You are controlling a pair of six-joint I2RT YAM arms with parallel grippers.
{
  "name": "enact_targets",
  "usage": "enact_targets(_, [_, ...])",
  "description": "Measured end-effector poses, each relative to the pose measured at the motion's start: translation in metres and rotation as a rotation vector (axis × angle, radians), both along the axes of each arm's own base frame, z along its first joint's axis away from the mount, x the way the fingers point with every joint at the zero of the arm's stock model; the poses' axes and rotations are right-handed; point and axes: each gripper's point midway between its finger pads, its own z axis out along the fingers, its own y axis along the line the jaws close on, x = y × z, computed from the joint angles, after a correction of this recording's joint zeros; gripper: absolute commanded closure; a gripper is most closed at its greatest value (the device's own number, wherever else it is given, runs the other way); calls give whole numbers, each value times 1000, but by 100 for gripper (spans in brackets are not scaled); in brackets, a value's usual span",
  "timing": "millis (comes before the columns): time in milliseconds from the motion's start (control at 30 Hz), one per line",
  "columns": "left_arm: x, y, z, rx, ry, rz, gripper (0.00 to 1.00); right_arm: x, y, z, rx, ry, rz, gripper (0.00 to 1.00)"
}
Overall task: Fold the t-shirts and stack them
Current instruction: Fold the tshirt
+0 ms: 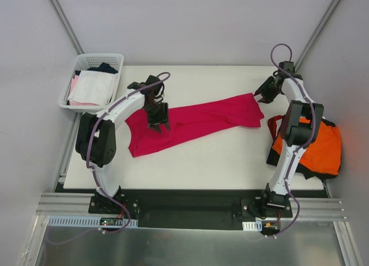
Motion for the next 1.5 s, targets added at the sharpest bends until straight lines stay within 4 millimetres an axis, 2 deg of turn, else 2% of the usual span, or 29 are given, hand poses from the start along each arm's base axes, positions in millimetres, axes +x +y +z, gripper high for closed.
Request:
enact_targets(167, [6,6,-1,60,-36,5,56,-9,-13,49,-87,-94,-11,57])
enact_targets(267, [9,7,0,71,-50,10,56,-14,-14,70,-107,-137,-2,59])
enact_targets(300, [10,7,0,71,-50,11,56,-16,-14,72,-108,-143,3,65])
enact_targets(400, [10,8,-1,79,-48,17,57,-26,-10,57,-100,-108,28,99])
enact_targets(467, [11,10,-4,92,-43,26,63,-39,-5,39,-83,-57,53,99])
enact_targets(500, [11,10,-5,96,-39,33,81,-44,-2,30,-70,-28,62,99])
enact_targets(533, [12,11,-8,105,-32,44,94,-48,0,21,-61,-2,71,99])
enact_targets(567, [13,13,-12,122,-25,58,100,-51,3,13,-51,19,81,99])
enact_targets(700, [22,23,-22,201,-23,95,100,-58,14,-4,-23,68,123,99])
enact_targets(833, [47,25,-19,247,-68,134,100,-63,28,-6,-10,84,169,99])
enact_targets(1000, [84,17,-17,260,-128,172,100,-71,56,-1,-11,107,254,99])
enact_targets(1133, [93,11,-31,267,-107,180,100,-69,91,15,-116,102,367,99])
enact_targets(1233, [103,6,-37,294,-120,186,100,-65,130,32,-273,49,469,99])
enact_targets(1333, [110,-2,-37,322,-156,185,100,-70,166,42,-435,3,546,99])
enact_targets(1400, [112,-4,-36,341,-175,194,100,-78,180,45,-528,-3,581,99])
enact_targets(1500, [109,-8,-37,355,-179,195,100,-82,189,46,-607,0,599,99])
